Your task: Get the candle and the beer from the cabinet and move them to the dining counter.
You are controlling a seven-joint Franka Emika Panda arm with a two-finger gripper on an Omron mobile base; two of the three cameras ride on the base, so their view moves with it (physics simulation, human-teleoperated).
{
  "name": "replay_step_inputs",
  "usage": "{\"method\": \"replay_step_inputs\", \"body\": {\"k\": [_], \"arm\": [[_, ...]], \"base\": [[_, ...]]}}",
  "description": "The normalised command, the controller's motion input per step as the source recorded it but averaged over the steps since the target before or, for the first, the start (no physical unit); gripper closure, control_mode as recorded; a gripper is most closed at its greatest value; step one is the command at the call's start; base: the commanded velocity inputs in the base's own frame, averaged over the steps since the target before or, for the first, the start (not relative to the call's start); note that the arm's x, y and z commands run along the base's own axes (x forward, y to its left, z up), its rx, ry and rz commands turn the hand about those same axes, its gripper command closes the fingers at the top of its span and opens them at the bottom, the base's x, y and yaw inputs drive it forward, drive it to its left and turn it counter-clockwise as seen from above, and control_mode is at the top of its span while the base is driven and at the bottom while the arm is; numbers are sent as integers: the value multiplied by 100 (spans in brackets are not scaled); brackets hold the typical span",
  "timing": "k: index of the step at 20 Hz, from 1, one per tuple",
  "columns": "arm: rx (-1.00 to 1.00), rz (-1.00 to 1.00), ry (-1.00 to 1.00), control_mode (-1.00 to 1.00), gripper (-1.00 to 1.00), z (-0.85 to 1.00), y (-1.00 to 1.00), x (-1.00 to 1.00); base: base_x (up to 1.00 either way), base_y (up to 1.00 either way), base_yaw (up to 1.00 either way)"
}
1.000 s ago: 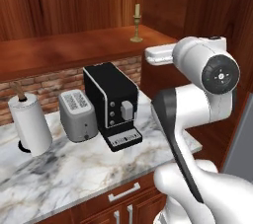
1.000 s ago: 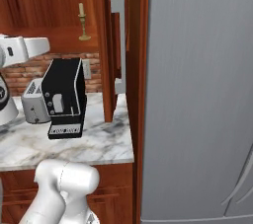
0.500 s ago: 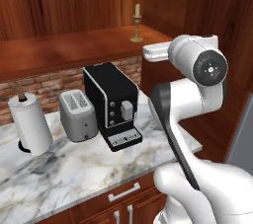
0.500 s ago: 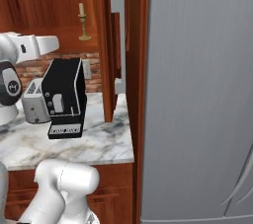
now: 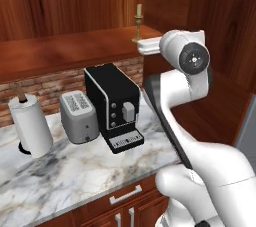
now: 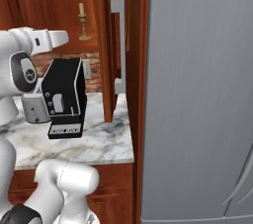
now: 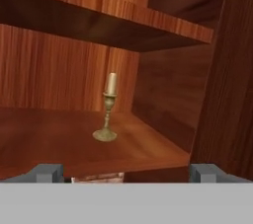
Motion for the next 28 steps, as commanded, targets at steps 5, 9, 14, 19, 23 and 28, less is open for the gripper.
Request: {"method": "replay_step_inputs", "body": {"k": [5, 9, 14, 19, 23, 28], "arm": [[3, 0, 0, -100, -100, -1, 15, 45], [14, 0, 0, -100, -100, 0, 0, 31], [15, 0, 0, -100, -100, 0, 0, 31], [7, 0, 1, -100, -100, -1, 1, 37], [0, 0, 3, -100, -100, -3, 8, 50], [0, 0, 8, -100, -100, 0, 5, 63]], "base": [[0, 0, 0], [0, 0, 0], [0, 0, 0], [0, 0, 0], [0, 0, 0], [0, 0, 0]]}}
